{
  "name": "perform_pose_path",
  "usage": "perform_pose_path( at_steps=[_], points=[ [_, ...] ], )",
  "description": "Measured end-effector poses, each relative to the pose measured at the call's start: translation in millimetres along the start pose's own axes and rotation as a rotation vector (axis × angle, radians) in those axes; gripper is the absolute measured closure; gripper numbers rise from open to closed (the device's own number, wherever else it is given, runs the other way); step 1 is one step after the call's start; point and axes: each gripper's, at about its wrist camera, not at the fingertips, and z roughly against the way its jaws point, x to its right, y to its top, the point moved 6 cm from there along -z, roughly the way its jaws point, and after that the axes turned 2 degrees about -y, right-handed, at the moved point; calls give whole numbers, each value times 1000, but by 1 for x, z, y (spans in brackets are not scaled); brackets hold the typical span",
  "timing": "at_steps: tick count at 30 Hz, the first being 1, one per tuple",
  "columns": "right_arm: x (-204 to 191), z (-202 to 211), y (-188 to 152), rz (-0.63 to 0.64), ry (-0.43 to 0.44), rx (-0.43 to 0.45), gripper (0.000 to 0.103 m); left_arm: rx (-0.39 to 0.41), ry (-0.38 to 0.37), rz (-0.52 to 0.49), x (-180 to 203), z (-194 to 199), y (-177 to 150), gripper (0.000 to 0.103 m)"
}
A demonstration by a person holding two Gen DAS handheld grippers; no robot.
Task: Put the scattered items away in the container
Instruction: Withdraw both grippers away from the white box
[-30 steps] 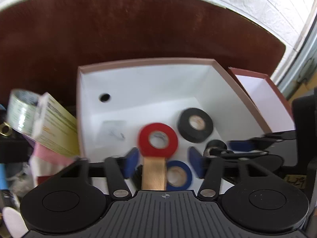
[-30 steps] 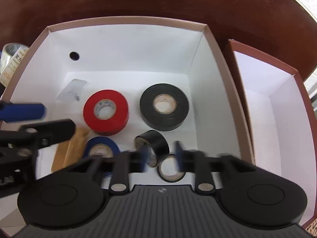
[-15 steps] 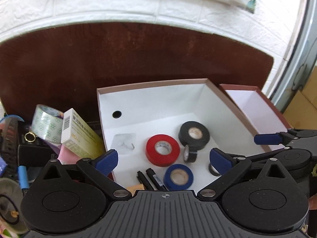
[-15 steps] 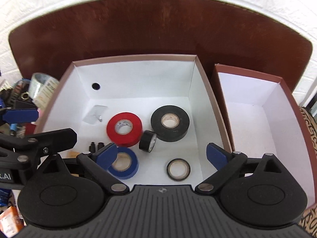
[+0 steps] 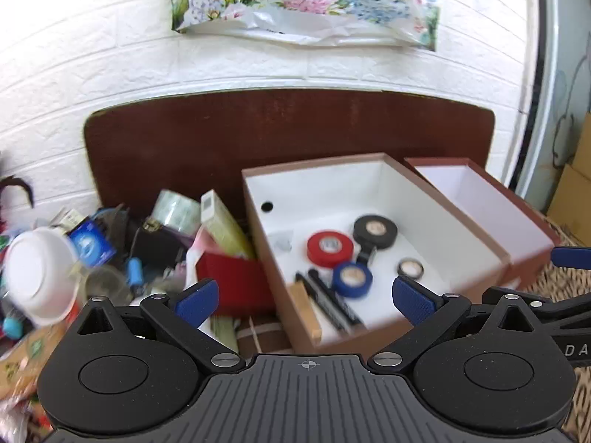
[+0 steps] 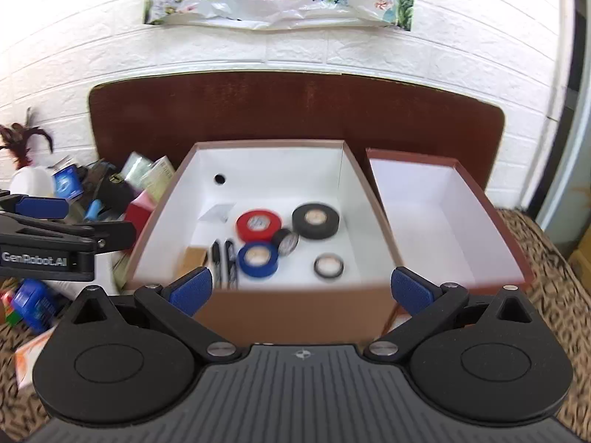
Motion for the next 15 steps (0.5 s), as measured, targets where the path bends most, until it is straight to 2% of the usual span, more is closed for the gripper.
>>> perform_pose_path(
  at_steps=[9,15],
  points=[
    [-32,43,-68,47,-5,-63,0,-4,65,-28,14,54,-56,0],
    [-40,58,-83,43,-3,-79,0,-9,85,-31,18,74,-72,0]
  ],
)
